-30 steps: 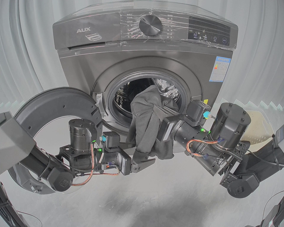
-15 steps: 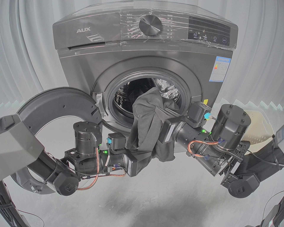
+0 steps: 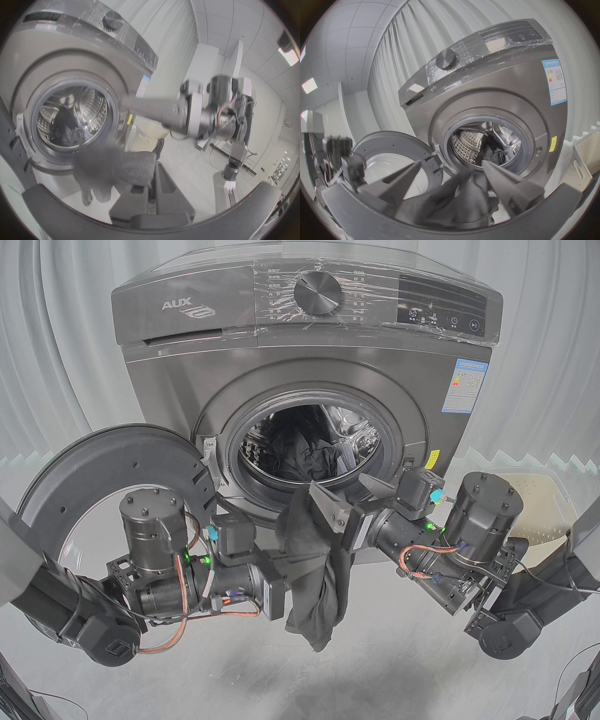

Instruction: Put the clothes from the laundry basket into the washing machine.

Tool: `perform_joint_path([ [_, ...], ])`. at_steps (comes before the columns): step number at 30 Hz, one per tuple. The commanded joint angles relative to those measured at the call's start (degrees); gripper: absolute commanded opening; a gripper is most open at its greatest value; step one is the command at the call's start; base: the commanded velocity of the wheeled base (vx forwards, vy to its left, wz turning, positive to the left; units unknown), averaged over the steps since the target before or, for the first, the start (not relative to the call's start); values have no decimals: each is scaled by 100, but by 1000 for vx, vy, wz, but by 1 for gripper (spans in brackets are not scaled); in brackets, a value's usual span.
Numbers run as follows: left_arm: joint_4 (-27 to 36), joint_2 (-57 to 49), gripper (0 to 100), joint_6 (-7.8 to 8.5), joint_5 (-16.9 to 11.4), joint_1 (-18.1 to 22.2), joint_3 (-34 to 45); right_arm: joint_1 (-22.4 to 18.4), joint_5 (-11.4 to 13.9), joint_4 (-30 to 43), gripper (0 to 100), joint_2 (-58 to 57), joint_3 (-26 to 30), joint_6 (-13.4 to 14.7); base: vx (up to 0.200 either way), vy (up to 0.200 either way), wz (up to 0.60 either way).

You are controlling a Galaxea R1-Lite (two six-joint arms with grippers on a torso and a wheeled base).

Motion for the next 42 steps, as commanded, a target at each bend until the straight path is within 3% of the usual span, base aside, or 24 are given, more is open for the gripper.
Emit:
perform_joint_path([
  [1,-27,-370,0,-140,-10,51,-356,-153,-5,25,100,28,272,-36,0,0,0],
  [2,-27,-397,0,-281,8,60,-594,-170,3,7,100,19,412,-36,0,0,0],
  [5,-18,-344,0,-387,192,87,-928,-188,3,-37,100,11,650,-36,0,0,0],
  [12,-62,-54,0,-395,808,113,-1385,-487,74,-46,100,28,1168,-142,0,0,0],
  [21,-115,-142,0,-395,878,113,-1402,-724,223,-90,100,213,1564,-221,0,0,0],
  [29,-211,-133,0,-395,922,113,-1402,-697,214,-116,100,318,1581,-229,0,0,0],
  [35,-203,-133,0,-387,1230,166,-1429,-636,214,-116,100,397,1696,-265,0,0,0],
  [38,-185,-28,0,-378,1572,201,-1587,-469,223,-125,100,599,1740,-317,0,0,0],
  [42,-194,25,0,-378,1625,201,-1701,-249,320,-274,100,802,1704,-317,0,0,0],
])
